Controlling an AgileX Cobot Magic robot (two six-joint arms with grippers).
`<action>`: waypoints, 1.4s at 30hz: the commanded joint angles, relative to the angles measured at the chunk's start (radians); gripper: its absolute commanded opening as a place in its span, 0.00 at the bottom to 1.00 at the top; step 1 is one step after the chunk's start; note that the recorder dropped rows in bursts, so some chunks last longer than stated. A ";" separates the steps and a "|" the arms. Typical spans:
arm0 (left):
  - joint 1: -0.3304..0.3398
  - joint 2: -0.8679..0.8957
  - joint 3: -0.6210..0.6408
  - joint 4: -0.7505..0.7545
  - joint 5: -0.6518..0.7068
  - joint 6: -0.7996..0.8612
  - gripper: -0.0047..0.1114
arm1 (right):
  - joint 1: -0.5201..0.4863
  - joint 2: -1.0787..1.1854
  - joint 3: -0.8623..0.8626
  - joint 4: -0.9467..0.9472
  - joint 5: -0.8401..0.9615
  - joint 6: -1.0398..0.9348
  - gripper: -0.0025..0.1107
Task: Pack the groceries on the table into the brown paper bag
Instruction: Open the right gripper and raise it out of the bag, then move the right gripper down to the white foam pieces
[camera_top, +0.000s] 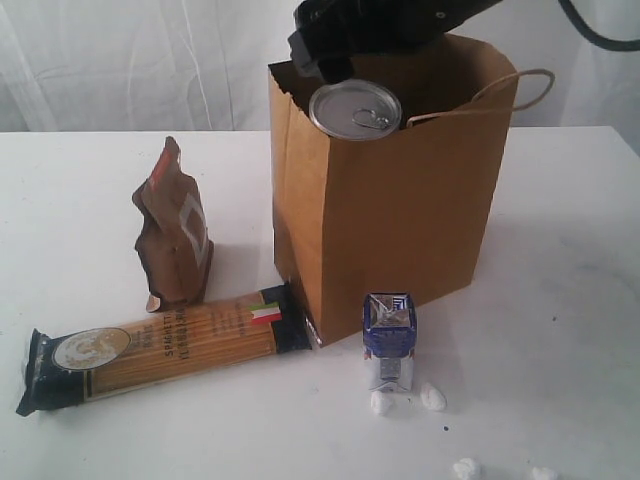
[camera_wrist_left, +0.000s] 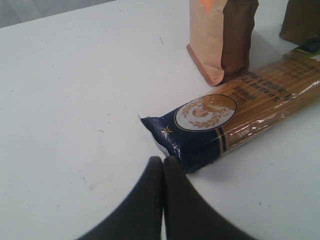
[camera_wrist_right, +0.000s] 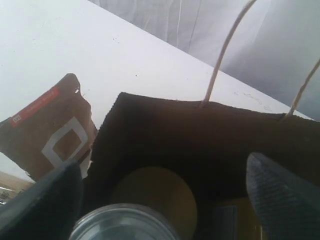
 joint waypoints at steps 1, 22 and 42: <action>0.004 -0.005 0.003 -0.002 0.003 -0.002 0.04 | -0.006 -0.004 -0.004 -0.003 -0.013 0.004 0.75; 0.004 -0.005 0.003 -0.002 0.003 -0.002 0.04 | -0.062 -0.230 -0.004 -0.096 0.140 0.004 0.75; 0.004 -0.005 0.003 -0.002 0.003 -0.002 0.04 | -0.127 -0.577 -0.004 -0.154 0.587 0.083 0.67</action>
